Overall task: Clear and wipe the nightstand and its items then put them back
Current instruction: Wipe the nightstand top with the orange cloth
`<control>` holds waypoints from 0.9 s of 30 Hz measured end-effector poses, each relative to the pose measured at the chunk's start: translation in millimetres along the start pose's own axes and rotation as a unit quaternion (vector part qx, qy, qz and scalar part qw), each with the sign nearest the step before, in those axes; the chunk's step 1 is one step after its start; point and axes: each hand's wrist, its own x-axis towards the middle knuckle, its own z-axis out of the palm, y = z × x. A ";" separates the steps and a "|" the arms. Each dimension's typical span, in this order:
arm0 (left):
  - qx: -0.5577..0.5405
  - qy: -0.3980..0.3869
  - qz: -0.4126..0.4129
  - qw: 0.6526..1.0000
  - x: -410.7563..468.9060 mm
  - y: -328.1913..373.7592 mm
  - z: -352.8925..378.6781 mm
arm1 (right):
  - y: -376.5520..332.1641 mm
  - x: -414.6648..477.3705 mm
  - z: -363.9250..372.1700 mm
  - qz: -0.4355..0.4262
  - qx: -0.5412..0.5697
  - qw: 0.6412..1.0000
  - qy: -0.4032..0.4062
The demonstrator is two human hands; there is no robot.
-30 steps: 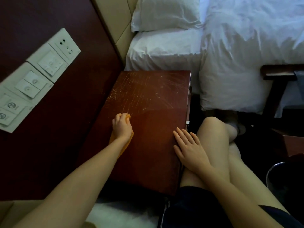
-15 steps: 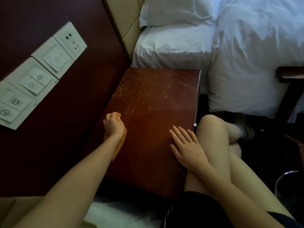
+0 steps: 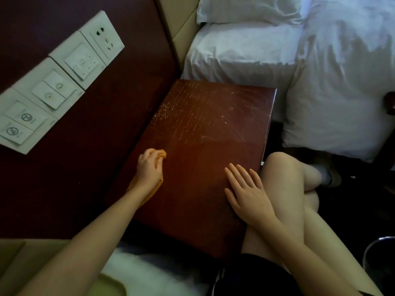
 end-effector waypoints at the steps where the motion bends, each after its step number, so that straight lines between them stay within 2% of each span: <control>1: 0.001 0.016 -0.042 0.999 7.8 -1.6 -2.2 | 0.3 0.0 0.1 0.001 0.002 1.000 0.003; 4: -0.002 0.047 -0.135 0.990 29.2 7.3 -1.3 | -0.3 -1.6 0.1 0.004 0.006 1.000 -0.002; 7: -0.004 0.064 -0.165 0.984 35.6 23.8 7.2 | -1.3 -3.5 -0.1 0.011 0.005 1.000 -0.011; 9: 0.003 0.054 -0.126 0.991 31.0 29.8 11.5 | -0.8 -5.0 0.6 0.015 0.005 1.000 -0.017; 14: 0.009 -0.032 0.055 0.998 1.5 14.5 9.8 | 1.3 -6.0 0.9 0.020 0.005 1.000 -0.014; 16: 0.025 -0.015 0.066 0.997 -12.4 -1.3 7.5 | 0.7 -5.2 0.4 0.024 0.009 1.000 -0.008; 19: 0.032 0.061 -0.065 0.996 -10.3 -20.3 1.0 | -0.7 -4.1 -0.2 0.025 0.012 1.000 -0.005; 22: 0.029 0.086 -0.174 0.981 14.7 -23.3 -3.7 | -1.1 -3.7 0.1 0.022 0.010 1.000 -0.001; 25: 0.018 0.085 -0.235 0.968 43.1 -11.8 -4.8 | -1.3 -3.3 -0.8 0.024 0.009 1.000 0.004; 27: 0.017 0.075 -0.241 0.967 53.7 -3.5 -2.5 | -2.0 -3.1 -2.0 0.029 0.012 0.999 0.006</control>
